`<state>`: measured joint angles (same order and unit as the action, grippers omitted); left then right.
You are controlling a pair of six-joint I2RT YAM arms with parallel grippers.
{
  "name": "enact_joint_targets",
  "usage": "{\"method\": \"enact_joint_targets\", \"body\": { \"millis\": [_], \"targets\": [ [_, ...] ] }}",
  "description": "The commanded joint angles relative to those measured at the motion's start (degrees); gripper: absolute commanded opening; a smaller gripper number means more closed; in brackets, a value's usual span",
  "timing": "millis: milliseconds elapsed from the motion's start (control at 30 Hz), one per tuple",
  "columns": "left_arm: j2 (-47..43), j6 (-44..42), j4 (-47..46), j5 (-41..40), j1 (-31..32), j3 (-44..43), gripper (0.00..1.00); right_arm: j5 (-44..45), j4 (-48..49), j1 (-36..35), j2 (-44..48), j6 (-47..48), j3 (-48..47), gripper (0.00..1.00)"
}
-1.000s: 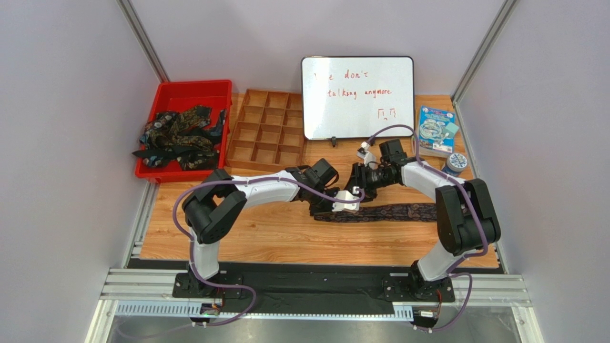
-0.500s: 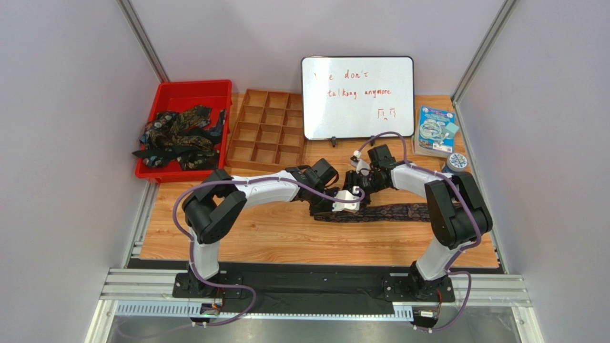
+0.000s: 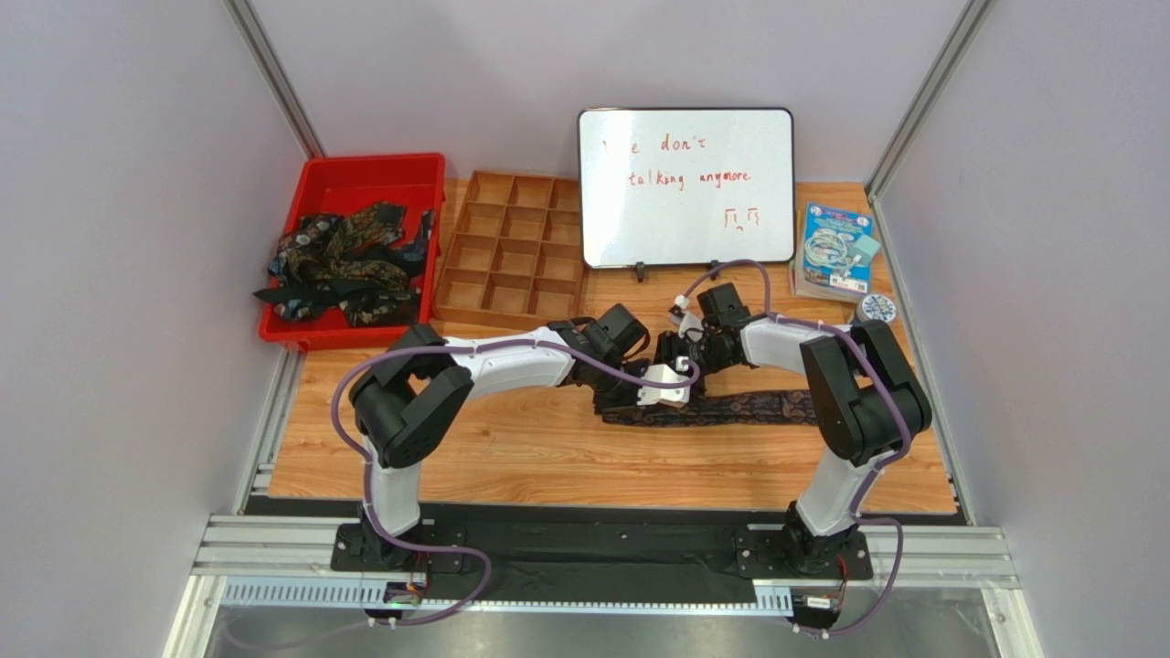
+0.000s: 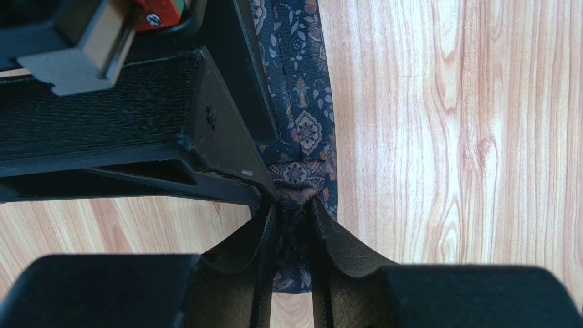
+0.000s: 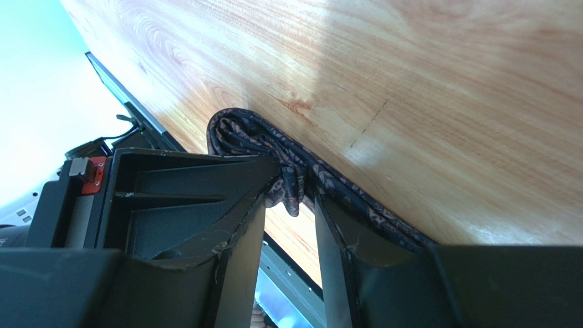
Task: Roll the ties
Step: Roll the tie at the center of the board.
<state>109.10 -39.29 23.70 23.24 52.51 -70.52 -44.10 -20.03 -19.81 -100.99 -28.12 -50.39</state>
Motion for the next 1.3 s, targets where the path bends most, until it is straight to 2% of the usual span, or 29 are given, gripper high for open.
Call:
{"method": "enact_joint_targets", "body": {
  "millis": [0,200,700,1100,1267],
  "targets": [
    [1.99,0.62,1.96,0.66,0.57,1.09,0.23,-1.6,4.12,-1.46,-0.96,-2.64,-0.32,0.41],
    [1.99,0.62,1.96,0.92,0.57,1.26,0.22,-2.22,3.42,-2.6,-0.26,-2.55,-0.5,0.41],
    [0.94,1.32,1.7,0.66,0.57,2.93,0.22,-3.01,12.47,-2.95,2.81,-11.95,4.25,0.42],
    [1.03,0.88,1.78,0.49,0.66,2.67,0.23,-4.6,12.03,-2.95,6.51,-14.07,4.95,0.44],
    [1.29,0.62,1.78,0.84,0.58,2.58,0.23,-3.46,12.29,-3.83,4.06,-13.98,5.04,0.43]
  ]
}}
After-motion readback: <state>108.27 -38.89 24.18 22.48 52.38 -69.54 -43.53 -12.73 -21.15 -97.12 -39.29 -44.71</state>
